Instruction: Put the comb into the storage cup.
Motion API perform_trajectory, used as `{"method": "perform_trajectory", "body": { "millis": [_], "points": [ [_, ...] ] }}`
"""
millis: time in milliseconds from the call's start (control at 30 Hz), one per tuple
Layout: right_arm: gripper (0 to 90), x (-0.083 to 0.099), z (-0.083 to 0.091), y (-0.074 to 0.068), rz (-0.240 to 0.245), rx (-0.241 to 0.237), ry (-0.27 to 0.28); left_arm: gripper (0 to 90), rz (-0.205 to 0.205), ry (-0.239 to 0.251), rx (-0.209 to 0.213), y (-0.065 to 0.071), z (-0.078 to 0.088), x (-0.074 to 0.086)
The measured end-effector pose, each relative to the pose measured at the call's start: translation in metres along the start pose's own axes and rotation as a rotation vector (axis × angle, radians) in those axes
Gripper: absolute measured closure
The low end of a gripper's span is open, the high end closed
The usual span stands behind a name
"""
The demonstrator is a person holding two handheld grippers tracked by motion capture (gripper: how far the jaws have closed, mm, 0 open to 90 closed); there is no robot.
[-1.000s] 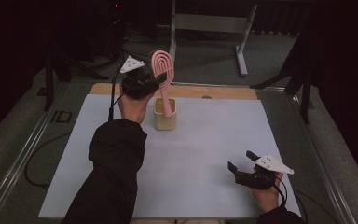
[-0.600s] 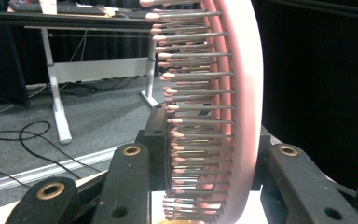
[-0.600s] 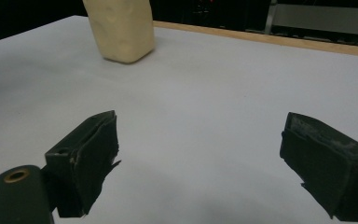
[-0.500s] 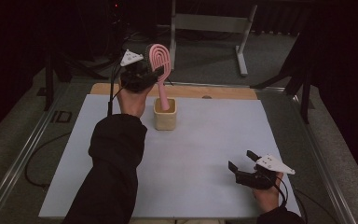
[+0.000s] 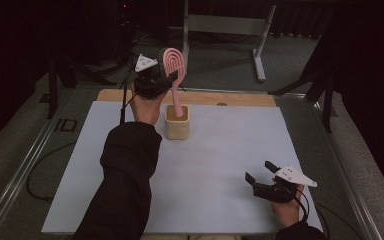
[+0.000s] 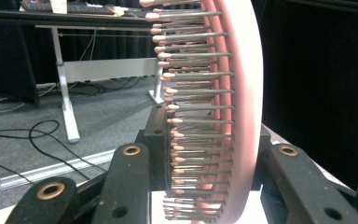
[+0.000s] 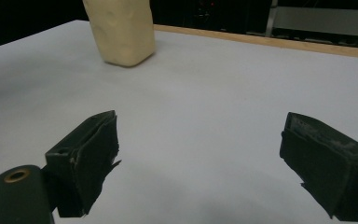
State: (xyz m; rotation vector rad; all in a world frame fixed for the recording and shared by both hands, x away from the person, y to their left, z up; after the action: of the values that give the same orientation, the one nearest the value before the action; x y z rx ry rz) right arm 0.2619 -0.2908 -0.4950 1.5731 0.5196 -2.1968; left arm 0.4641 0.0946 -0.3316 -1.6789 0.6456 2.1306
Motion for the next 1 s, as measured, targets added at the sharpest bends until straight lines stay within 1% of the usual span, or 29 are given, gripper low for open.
{"method": "perform_trajectory", "body": {
  "millis": [567,1000],
  "points": [
    [11.3,0.000,0.001,0.001,-0.010,0.001,0.005,65.2,-0.009,-0.005,-0.025,0.001,-0.009,0.007],
    [11.3,-0.001,0.001,0.001,-0.011,0.000,0.009,65.1,-0.007,-0.005,-0.028,0.002,-0.015,0.013]
  ]
}}
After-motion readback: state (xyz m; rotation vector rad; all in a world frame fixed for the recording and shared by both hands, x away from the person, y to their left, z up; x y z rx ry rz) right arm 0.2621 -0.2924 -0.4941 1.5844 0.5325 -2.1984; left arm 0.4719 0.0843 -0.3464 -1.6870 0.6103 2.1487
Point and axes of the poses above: each handheld gripper's, and its own axes: z roughly backward along the jaws, x roughly out of its underside, y roughly to its right, the point moved 1 cm from there along -z, roughly forward along the jaws, and after that the axes turned 4 degrees about y, right-handed, at the moved point
